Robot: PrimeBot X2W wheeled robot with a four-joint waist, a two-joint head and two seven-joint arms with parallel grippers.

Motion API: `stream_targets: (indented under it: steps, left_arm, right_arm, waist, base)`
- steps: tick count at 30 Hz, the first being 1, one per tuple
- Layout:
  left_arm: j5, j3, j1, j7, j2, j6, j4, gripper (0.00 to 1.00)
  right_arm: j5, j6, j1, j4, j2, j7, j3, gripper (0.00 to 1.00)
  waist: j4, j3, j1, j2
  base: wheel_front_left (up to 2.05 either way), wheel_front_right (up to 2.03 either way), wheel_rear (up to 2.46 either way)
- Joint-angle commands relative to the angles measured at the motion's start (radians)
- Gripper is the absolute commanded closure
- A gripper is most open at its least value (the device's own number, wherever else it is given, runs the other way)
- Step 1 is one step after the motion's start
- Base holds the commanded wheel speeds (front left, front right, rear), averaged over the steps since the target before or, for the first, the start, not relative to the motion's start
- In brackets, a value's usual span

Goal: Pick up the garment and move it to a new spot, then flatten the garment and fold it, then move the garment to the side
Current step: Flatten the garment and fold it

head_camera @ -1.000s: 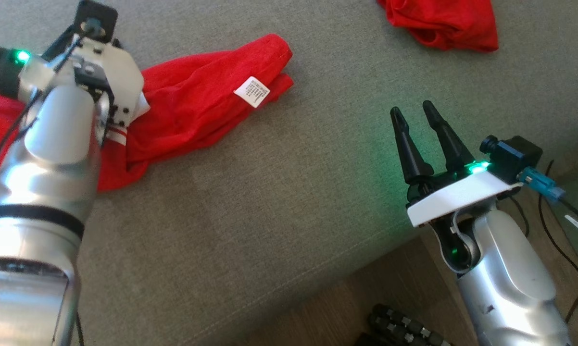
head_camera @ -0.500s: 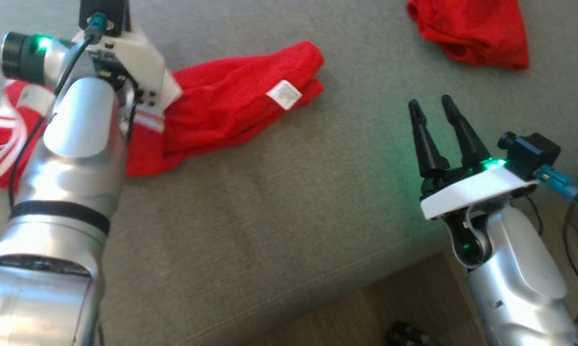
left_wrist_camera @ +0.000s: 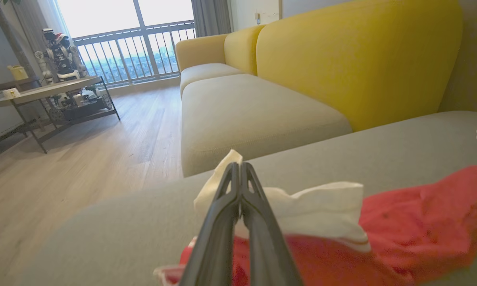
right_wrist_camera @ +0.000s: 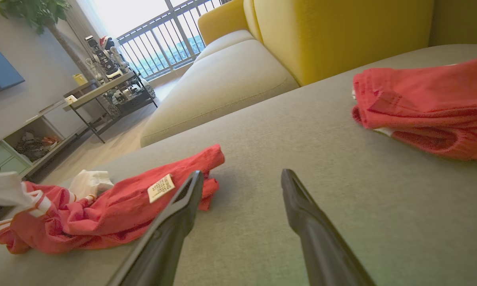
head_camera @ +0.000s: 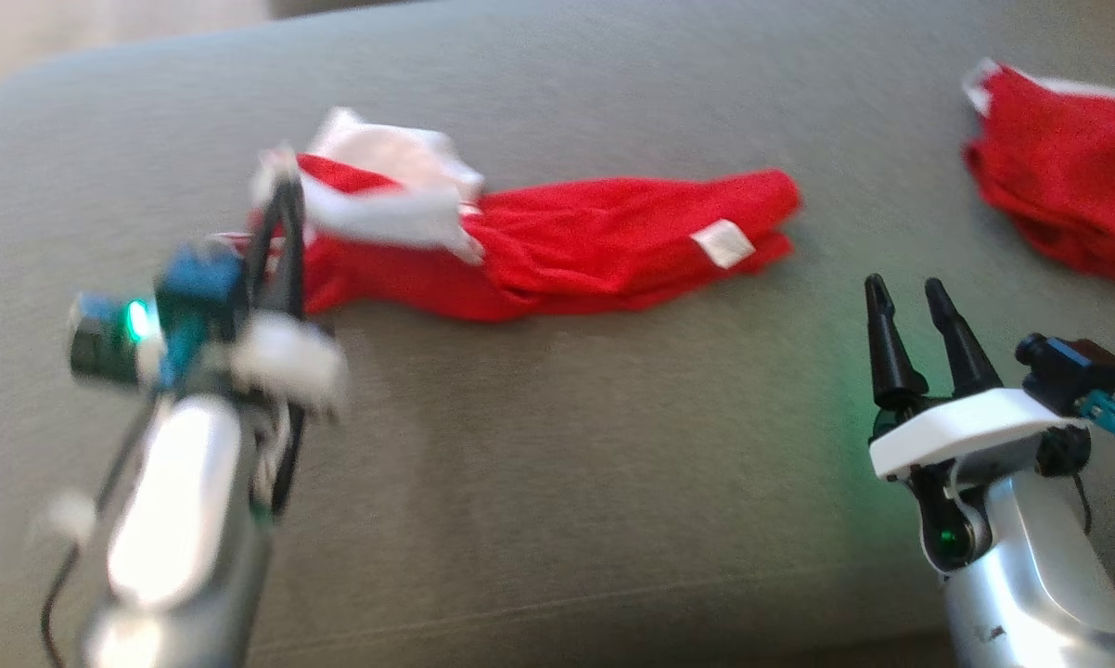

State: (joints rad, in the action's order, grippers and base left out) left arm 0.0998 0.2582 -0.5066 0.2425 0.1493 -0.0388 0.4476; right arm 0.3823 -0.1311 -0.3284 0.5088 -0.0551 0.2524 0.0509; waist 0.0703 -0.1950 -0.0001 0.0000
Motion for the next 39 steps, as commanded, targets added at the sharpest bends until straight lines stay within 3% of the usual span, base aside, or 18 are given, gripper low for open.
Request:
stream_targets:
  steps: [1, 6, 12, 24, 36, 37, 39]
  left_arm:
    - [0.009, -0.024, 0.027, -0.014, 0.037, -0.001, -0.101, 1.00]
    - [0.033, -0.009, 0.230, -0.058, 0.042, -0.014, -0.286, 1.00]
    - [0.045, 0.029, 0.338, -0.065, 0.020, -0.019, -0.359, 1.00]
    - [0.038, 0.075, 0.306, -0.036, -0.009, -0.018, -0.328, 1.00]
    - [0.040, 0.090, 0.281, -0.020, -0.017, -0.021, -0.300, 1.00]
    - [0.041, 0.090, 0.279, -0.019, -0.016, -0.022, -0.298, 1.00]
    - [0.044, 0.088, 0.278, -0.018, -0.014, -0.024, -0.296, 1.00]
  right_arm:
    - [0.010, 0.000, -0.003, -0.017, 0.005, 0.007, -0.014, 0.00]
    - [0.028, 0.000, -0.019, 0.027, 0.005, -0.011, 0.031, 0.00]
    - [0.041, 0.000, -0.101, 0.123, 0.005, -0.077, 0.118, 0.00]
    - [-0.072, 0.000, -0.295, 0.368, -0.046, -0.119, 0.234, 0.00]
    - [-0.109, 0.000, -0.379, 0.510, -0.063, -0.070, 0.240, 0.00]
    - [-0.108, 0.000, -0.383, 0.518, -0.063, -0.068, 0.237, 0.11]
    - [-0.103, 0.000, -0.389, 0.531, -0.063, -0.061, 0.230, 0.72]
  waist:
    - [-0.108, 0.082, 0.0001, 0.0000]
    - [-0.180, 0.105, 0.0001, 0.0000]
    - [-0.231, 0.103, 0.0001, 0.0000]
    - [-0.278, 0.036, 0.0001, 0.0000]
    - [-0.285, 0.014, 0.0001, 0.0000]
    - [-0.285, 0.014, 0.0001, 0.0000]
    - [-0.284, 0.014, 0.0001, 0.0000]
  base:
    - [0.00, 0.00, 0.00]
    - [0.00, 0.00, 0.00]
    - [0.00, 0.00, 0.00]
    - [0.00, 0.00, 0.00]
    - [0.00, 0.00, 0.00]
    - [0.00, 0.00, 0.00]
    - [0.00, 0.00, 0.00]
